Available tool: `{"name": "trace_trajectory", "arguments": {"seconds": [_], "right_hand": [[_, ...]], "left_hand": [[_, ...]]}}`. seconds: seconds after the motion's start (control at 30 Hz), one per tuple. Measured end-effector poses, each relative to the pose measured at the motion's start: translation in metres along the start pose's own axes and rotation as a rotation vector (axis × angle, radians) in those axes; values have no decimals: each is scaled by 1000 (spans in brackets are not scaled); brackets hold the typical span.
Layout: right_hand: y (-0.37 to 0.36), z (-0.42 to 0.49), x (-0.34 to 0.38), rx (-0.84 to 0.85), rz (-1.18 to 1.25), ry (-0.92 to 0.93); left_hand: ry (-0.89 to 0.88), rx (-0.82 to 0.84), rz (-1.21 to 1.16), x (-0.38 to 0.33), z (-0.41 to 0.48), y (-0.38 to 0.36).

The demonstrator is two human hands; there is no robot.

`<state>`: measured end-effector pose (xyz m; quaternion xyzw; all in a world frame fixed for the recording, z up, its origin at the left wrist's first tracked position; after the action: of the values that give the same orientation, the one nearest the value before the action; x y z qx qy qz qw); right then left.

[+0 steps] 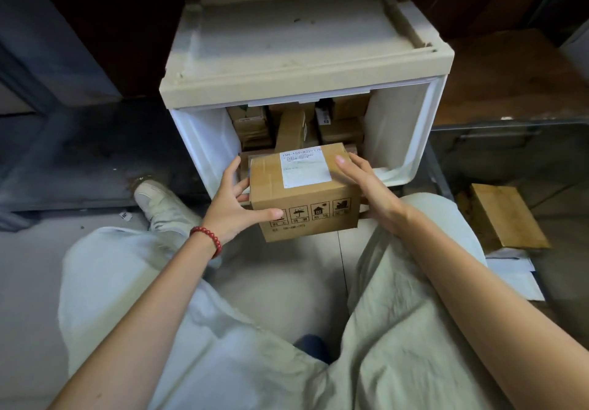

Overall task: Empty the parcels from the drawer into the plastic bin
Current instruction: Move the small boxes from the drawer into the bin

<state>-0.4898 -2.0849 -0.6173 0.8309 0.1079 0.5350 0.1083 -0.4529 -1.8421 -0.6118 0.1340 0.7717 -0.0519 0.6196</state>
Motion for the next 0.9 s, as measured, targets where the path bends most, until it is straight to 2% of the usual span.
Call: {"name": "trace_trajectory", "arguments": {"seconds": [0.13, 0.43, 0.63, 0.9], "right_hand": [[-5, 2, 1, 6, -16, -36], [-14, 4, 12, 79, -157, 21], [-22, 9, 14, 152, -85, -30], [-18, 17, 5, 57, -2, -174]], "left_hand": [[27, -72, -47, 7, 1, 12], [118, -243, -38, 23, 6, 38], [159, -209, -22, 29, 6, 39], [129, -147, -81, 20, 0, 34]]}}
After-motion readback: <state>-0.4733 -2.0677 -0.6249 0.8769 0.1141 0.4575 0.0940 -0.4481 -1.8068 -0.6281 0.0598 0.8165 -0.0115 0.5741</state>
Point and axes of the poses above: each hand's wrist, its own z-axis towards the middle knuckle, its own y-axis out of the back of the hand, x = y × z, the point moved 2 cm from there along z, towards the middle knuckle, and after that the axes turned 15 degrees about -z, right-handed, at the moved point
